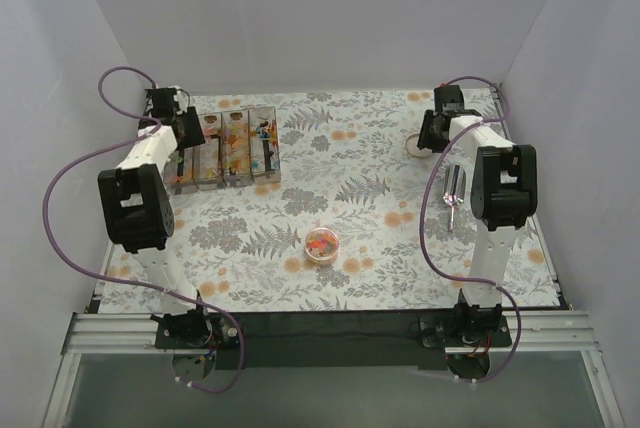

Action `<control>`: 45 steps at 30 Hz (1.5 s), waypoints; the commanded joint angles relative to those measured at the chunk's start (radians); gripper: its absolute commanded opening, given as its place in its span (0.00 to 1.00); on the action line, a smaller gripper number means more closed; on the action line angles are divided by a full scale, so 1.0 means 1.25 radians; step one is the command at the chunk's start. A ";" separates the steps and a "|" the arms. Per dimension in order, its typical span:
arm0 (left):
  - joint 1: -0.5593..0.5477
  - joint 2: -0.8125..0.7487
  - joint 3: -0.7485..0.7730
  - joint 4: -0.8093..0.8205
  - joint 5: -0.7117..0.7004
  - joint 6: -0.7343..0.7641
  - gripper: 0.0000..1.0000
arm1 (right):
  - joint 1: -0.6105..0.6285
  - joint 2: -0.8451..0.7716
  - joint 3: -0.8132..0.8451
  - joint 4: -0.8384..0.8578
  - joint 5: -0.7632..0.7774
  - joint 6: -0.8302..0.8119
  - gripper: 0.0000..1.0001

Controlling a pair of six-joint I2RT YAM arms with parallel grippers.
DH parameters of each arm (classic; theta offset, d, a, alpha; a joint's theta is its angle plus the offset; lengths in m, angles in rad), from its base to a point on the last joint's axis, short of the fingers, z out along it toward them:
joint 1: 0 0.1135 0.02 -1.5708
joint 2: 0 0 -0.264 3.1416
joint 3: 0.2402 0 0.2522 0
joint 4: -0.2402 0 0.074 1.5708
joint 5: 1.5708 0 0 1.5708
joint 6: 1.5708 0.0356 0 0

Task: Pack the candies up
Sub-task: Pick up the bottle lid at the center of the board.

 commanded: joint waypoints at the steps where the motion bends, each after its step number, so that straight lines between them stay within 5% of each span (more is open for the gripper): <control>1: 0.003 -0.123 0.014 0.007 -0.015 -0.082 0.57 | -0.015 0.019 0.044 0.023 -0.004 -0.003 0.45; 7: -0.009 -0.219 -0.017 0.007 0.054 -0.163 0.57 | -0.024 0.030 0.051 0.024 0.027 -0.018 0.45; 15: -0.137 -0.262 -0.056 -0.012 0.060 -0.162 0.57 | -0.037 0.039 0.056 0.026 0.033 -0.031 0.45; 29: -0.290 -0.282 -0.120 -0.039 0.064 -0.161 0.57 | -0.046 0.073 0.067 0.027 0.014 -0.057 0.07; 41: -0.359 -0.268 -0.098 -0.082 0.242 -0.330 0.57 | 0.082 -0.144 -0.050 0.018 0.060 -0.169 0.01; 45: -0.392 -0.273 -0.096 -0.073 0.279 -0.286 0.57 | 0.160 -0.240 -0.100 0.010 -0.017 -0.178 0.01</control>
